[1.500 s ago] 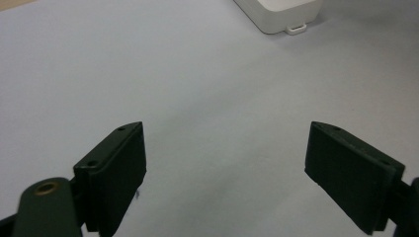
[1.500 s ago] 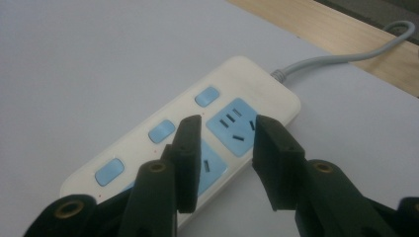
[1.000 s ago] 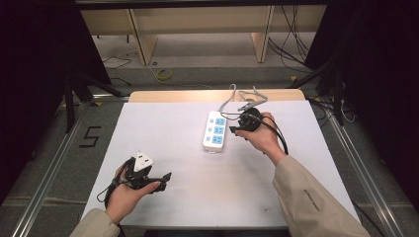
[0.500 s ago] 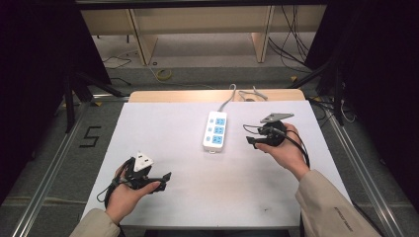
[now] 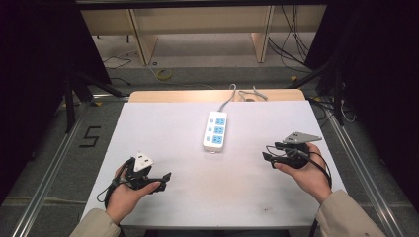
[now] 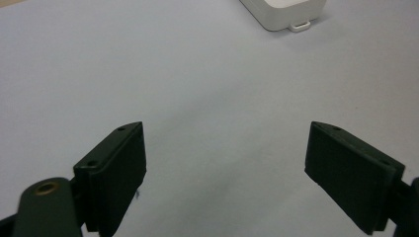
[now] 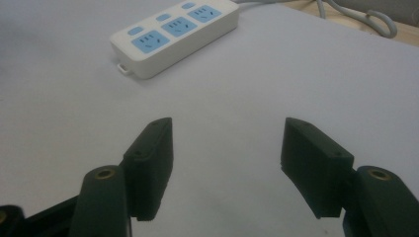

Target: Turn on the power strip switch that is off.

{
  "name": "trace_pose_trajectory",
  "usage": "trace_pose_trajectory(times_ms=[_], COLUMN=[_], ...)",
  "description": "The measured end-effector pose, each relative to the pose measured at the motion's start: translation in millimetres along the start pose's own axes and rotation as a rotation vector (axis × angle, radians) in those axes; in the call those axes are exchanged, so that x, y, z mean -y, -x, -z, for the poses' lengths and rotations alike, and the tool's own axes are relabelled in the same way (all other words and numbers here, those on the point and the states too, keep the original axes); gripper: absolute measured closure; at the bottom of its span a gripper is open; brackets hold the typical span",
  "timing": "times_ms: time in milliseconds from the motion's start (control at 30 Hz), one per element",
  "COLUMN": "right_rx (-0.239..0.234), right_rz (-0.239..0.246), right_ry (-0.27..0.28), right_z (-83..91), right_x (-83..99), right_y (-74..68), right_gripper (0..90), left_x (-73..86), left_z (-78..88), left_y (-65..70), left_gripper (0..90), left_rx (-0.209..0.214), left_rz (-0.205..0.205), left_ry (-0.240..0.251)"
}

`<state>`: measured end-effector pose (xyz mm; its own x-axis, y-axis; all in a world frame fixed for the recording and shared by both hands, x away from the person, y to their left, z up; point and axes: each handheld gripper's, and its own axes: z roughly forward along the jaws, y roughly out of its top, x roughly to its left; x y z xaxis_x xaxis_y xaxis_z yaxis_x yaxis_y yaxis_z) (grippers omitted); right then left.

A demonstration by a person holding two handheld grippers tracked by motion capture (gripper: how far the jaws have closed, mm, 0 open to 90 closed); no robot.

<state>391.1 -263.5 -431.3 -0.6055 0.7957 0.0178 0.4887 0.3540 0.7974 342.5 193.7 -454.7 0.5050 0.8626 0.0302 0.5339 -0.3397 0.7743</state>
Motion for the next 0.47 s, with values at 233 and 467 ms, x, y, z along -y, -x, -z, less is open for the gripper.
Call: trace_pose_trajectory(times_ms=[233, 467], right_rx=[0.002, 0.009], right_rz=[-0.011, -0.024], right_ry=[0.028, 0.05], right_z=[10.2, 15.4], right_x=[15.8, 18.5], right_y=[-3.8, -3.8], right_gripper=[36.8, 35.3], left_x=[0.0, -0.2], left_z=[0.4, 0.0], left_y=[-0.2, 0.5], left_gripper=[15.5, 15.5], left_rx=[-0.002, 0.001], left_rz=[-0.001, -0.001], left_ry=[0.001, 0.0])
